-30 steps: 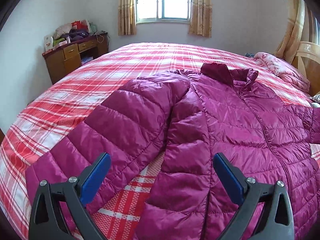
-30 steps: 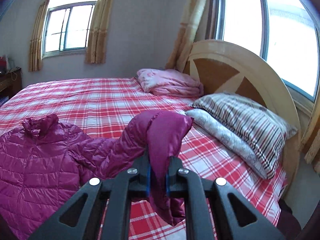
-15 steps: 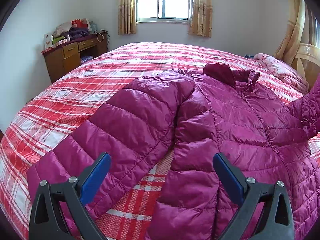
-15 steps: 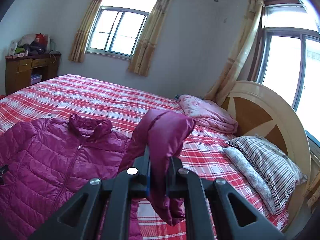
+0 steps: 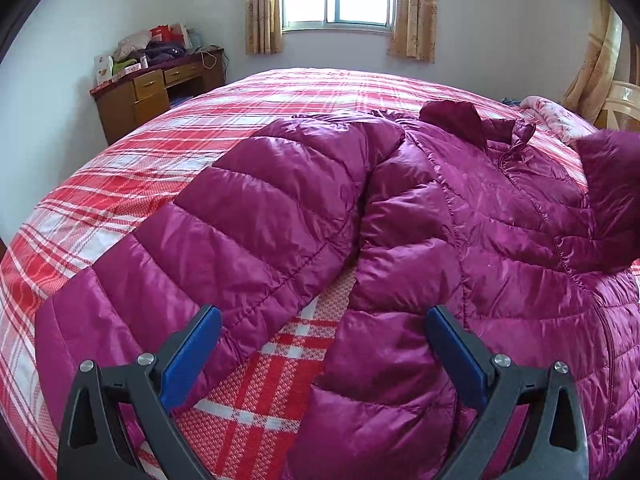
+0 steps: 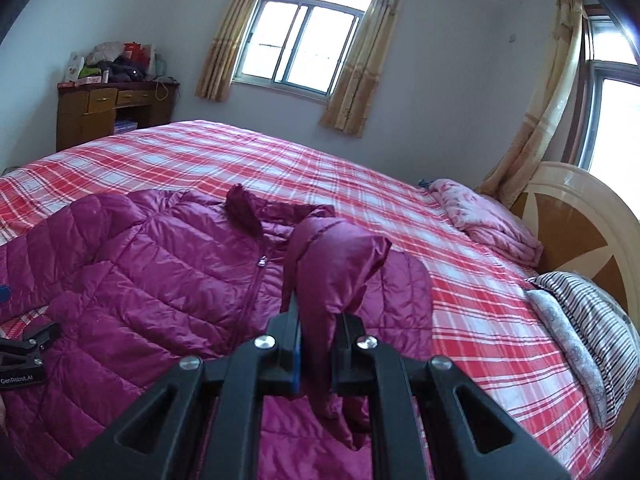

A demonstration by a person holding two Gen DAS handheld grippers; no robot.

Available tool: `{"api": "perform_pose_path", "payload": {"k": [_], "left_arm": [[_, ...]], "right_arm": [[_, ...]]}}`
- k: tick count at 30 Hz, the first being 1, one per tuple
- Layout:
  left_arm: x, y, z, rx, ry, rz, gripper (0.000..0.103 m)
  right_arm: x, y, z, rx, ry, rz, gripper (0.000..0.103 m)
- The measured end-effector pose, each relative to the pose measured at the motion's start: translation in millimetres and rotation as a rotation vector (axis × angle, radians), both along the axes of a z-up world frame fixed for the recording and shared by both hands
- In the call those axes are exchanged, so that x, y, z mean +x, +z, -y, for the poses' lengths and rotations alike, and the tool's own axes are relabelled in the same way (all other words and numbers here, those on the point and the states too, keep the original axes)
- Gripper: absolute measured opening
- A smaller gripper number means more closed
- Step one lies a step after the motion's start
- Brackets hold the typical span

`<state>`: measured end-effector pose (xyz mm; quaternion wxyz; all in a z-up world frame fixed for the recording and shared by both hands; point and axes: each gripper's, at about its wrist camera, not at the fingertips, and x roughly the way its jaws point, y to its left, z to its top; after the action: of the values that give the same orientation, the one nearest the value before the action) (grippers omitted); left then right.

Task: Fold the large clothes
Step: 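Lift the sleeve with the right tool and carry it across the jacket body, then lower the sleeve onto the jacket front and open the right tool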

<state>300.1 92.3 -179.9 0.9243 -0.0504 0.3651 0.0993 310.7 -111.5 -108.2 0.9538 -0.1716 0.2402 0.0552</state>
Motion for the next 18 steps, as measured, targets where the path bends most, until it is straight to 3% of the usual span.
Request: {"api": "perform_pose_path", "payload": {"k": [5, 8, 10, 11, 12, 18], "left_arm": [[-0.2, -2.4, 4.3, 0.03, 0.002, 0.004, 0.102], [-1.4, -3.8, 7.5, 0.05, 0.0, 0.009, 0.102], [-2.2, -4.1, 9.5, 0.061, 0.001, 0.014, 0.102], [-2.2, -4.2, 9.9, 0.063, 0.0, 0.015, 0.102], [-2.1, -4.5, 9.9, 0.064, 0.0, 0.015, 0.102], [-1.9, -6.1, 9.2, 0.055, 0.001, 0.007, 0.102]], "right_arm": [[10.9, -26.7, -9.5, 0.038, 0.01, -0.067, 0.012], [15.8, -34.8, -11.2, 0.092, 0.045, -0.126, 0.018], [14.0, -35.8, -11.8, 0.144, 0.083, -0.146, 0.038], [11.4, -34.4, -11.9, 0.172, 0.104, -0.153, 0.056], [7.0, -32.1, -11.2, 0.198, 0.118, -0.15, 0.065], [-31.1, -9.3, -6.8, 0.294, 0.253, -0.127, 0.066]]}}
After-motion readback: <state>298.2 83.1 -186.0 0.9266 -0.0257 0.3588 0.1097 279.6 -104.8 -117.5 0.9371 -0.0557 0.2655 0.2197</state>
